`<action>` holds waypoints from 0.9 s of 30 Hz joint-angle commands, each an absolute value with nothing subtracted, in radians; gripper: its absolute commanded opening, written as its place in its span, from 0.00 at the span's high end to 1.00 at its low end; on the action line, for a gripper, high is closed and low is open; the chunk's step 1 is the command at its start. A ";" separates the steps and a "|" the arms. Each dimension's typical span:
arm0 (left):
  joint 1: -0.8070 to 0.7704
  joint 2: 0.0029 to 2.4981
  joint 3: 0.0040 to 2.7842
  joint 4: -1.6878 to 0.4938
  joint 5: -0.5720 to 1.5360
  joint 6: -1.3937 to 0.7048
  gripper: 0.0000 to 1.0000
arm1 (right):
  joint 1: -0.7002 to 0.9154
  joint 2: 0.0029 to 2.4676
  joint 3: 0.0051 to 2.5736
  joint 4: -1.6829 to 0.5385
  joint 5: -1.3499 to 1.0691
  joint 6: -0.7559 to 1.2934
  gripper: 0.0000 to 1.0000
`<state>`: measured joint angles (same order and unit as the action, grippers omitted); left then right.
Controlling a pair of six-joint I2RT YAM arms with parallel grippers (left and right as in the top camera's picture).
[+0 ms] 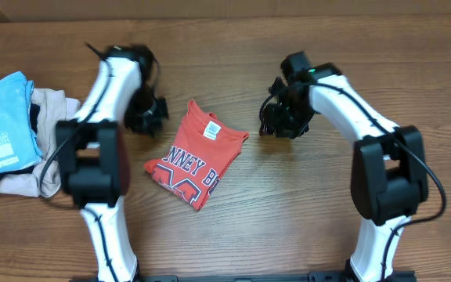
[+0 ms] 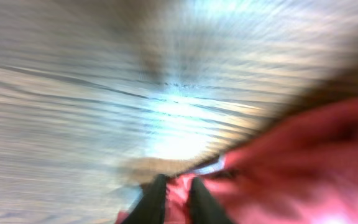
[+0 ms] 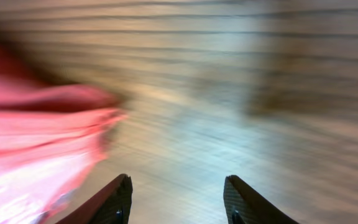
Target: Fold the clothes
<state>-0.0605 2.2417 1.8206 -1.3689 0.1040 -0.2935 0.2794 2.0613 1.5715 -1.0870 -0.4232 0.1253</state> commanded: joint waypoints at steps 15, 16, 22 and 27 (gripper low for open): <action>-0.033 2.040 1.521 -1.212 0.515 0.255 0.60 | 0.519 1.971 1.312 -0.838 -0.850 0.242 0.50; -0.033 2.040 1.508 -1.192 0.499 0.254 0.60 | 0.523 1.971 1.310 -0.825 -0.842 0.245 0.52; -0.034 2.040 1.460 -1.121 0.414 0.212 0.60 | 0.543 1.975 1.229 -0.696 -0.786 0.324 0.57; -0.039 2.040 1.411 -1.087 0.433 0.201 0.59 | 0.544 1.976 1.196 -0.653 -0.786 0.342 0.57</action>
<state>-0.0330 2.0319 1.4452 -1.1023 0.4294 0.2134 0.5385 1.9850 1.2057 -0.6716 -0.7921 0.3237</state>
